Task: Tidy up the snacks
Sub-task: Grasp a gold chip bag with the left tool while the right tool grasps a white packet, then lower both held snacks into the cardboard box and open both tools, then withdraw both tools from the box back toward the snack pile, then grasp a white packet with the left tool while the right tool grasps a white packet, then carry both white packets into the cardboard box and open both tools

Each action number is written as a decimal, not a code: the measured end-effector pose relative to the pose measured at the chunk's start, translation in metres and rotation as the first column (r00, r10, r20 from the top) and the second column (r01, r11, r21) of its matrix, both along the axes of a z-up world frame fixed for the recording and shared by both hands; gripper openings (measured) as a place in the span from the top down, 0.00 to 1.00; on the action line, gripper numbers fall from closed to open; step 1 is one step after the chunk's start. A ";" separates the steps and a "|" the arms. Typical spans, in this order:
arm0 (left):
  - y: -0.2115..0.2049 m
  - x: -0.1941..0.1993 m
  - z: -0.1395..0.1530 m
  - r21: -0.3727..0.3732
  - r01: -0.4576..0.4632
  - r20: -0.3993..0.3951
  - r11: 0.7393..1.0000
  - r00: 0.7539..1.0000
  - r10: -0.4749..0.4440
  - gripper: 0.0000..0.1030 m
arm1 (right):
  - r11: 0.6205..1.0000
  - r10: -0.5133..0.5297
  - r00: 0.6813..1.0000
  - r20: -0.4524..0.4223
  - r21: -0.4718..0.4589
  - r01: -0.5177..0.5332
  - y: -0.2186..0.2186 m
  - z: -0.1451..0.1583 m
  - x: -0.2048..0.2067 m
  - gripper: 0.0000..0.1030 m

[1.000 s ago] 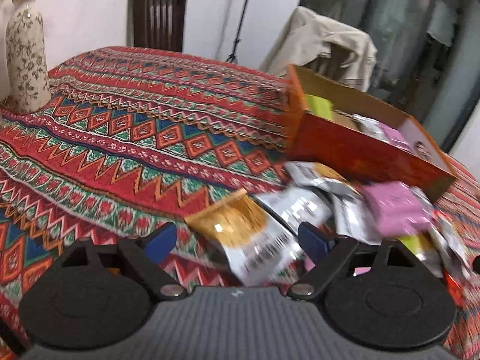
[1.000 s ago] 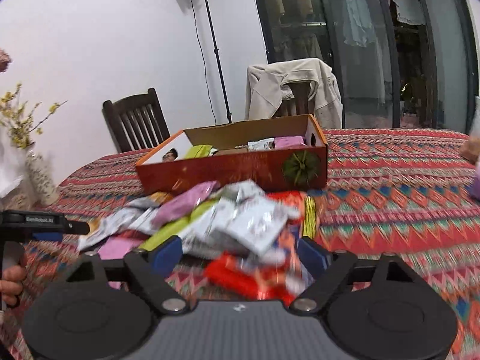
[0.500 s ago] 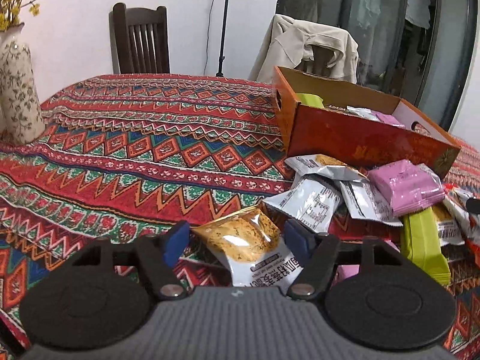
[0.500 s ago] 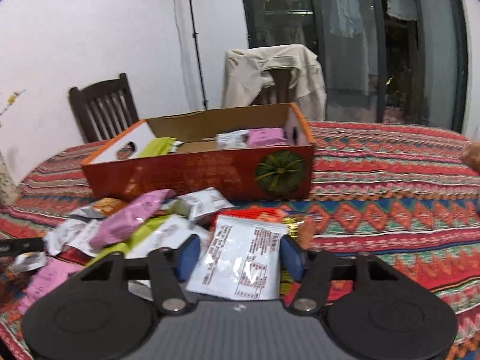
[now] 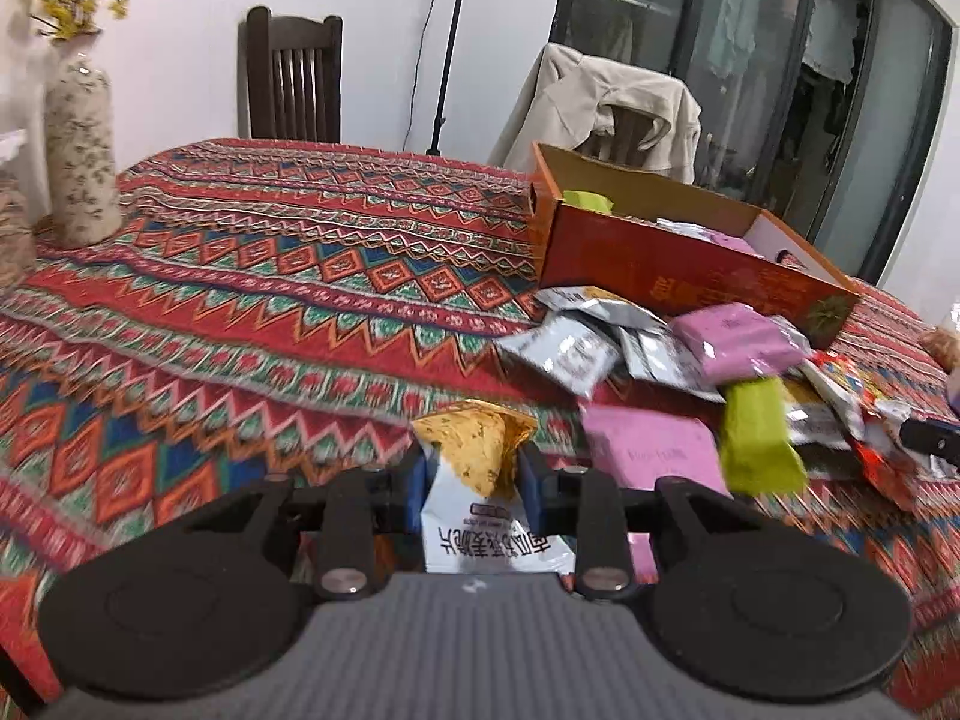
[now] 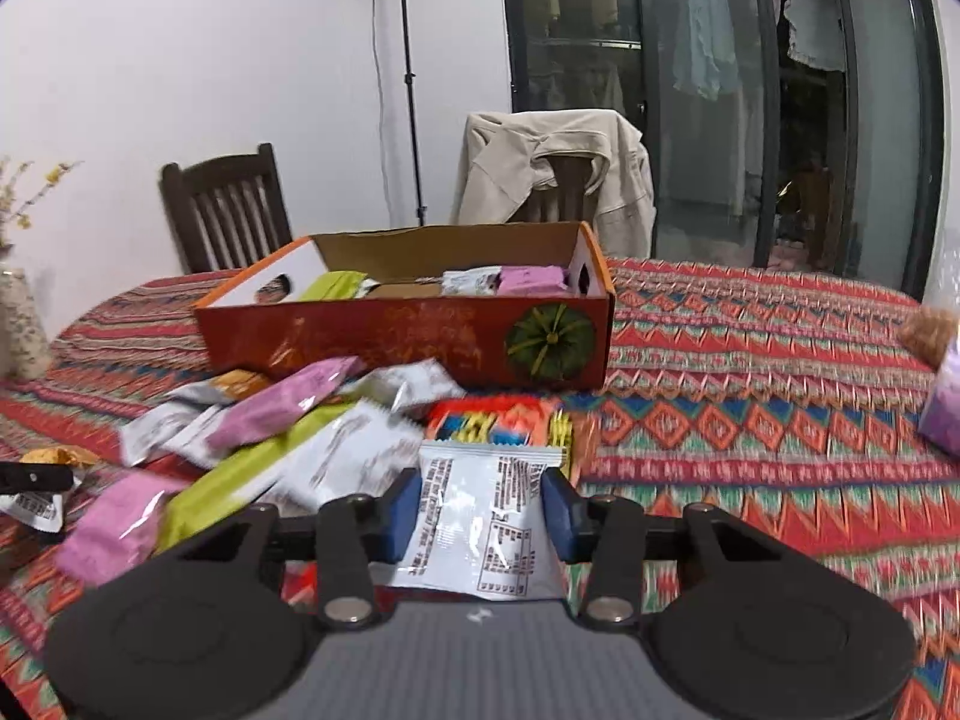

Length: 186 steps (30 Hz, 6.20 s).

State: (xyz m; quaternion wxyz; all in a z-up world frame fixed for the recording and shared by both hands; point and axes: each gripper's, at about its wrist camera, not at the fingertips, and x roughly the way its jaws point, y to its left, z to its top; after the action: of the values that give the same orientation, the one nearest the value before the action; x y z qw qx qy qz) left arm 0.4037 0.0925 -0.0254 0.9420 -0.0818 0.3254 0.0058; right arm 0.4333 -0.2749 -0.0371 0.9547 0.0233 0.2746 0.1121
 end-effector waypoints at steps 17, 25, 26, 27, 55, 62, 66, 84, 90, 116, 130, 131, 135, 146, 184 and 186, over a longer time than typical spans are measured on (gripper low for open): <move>-0.045 -0.040 0.071 -0.001 0.157 0.130 0.988 0.979 -0.155 0.70 | 0.995 0.075 0.995 0.060 0.065 -0.079 -0.017 0.028 -0.073 0.59; -0.079 0.100 0.136 -0.004 0.283 0.175 0.959 0.944 -0.278 0.70 | 0.973 0.201 0.969 0.142 0.086 -0.214 -0.007 0.105 0.034 0.59; -0.082 0.122 0.139 -0.011 0.293 0.166 0.956 0.943 -0.287 0.70 | 0.971 0.204 0.970 0.130 0.096 -0.218 -0.003 0.113 0.058 0.59; -0.086 0.147 0.141 -0.015 0.307 0.157 0.952 0.941 -0.301 0.70 | 0.968 0.214 0.971 0.111 0.107 -0.226 0.001 0.118 0.082 0.59; -0.115 0.431 0.027 -0.090 0.183 -0.166 0.979 0.966 -0.196 0.40 | 0.991 0.120 0.956 -0.269 -0.018 -0.129 0.070 0.047 0.372 0.29; -0.106 0.379 0.077 0.019 0.258 -0.131 0.966 0.959 -0.253 0.29 | 0.994 0.095 0.969 -0.227 -0.037 -0.106 0.043 0.092 0.340 0.29; -0.098 0.333 0.111 0.088 0.262 -0.103 0.961 0.962 -0.253 0.26 | 0.994 0.104 0.980 -0.170 -0.019 -0.109 0.029 0.125 0.304 0.21; -0.110 -0.045 0.171 0.184 0.244 0.280 0.952 0.916 -0.288 0.08 | 0.990 0.066 0.980 0.187 0.111 -0.088 -0.079 0.160 -0.028 0.00; -0.129 -0.141 0.139 0.180 0.200 0.328 0.963 0.911 -0.250 0.03 | 0.994 0.054 0.967 0.248 0.082 -0.077 -0.100 0.121 -0.133 0.00; -0.077 -0.178 0.044 0.104 0.173 0.165 0.979 0.968 -0.188 0.00 | 0.998 0.037 0.994 0.107 -0.052 -0.032 -0.050 0.035 -0.235 0.00; -0.046 -0.029 0.040 0.220 0.308 0.177 0.926 0.920 -0.348 0.02 | 0.994 0.005 0.998 0.067 0.107 -0.012 0.010 0.045 -0.104 0.15; -0.044 -0.014 0.039 0.223 0.310 0.162 0.924 0.923 -0.349 0.08 | 0.992 0.017 0.998 0.064 0.124 -0.025 0.013 0.045 -0.087 0.18; -0.038 0.051 0.027 0.185 0.359 0.061 0.915 0.925 -0.375 0.23 | 0.991 0.060 0.997 0.040 0.120 -0.064 0.033 0.039 -0.029 0.24; -0.032 0.124 -0.020 0.126 0.414 0.020 0.902 0.908 -0.419 0.34 | 0.987 0.067 0.994 -0.085 0.152 -0.053 0.050 -0.013 0.066 0.45; 0.000 -0.013 0.060 -0.092 0.375 0.200 0.922 0.914 -0.352 0.61 | 0.984 0.015 0.994 0.106 0.174 -0.034 0.026 0.034 -0.031 0.70; -0.006 -0.046 0.060 -0.076 0.346 0.221 0.935 0.920 -0.323 0.61 | 0.989 0.021 0.991 0.135 0.144 -0.040 0.024 0.046 -0.057 0.70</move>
State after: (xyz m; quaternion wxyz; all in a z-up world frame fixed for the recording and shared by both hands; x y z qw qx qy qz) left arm 0.3576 0.0863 0.0350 0.9514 -0.0784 0.2356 -0.1822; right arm 0.3759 -0.2509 0.0086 0.9648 0.0813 0.2016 0.1479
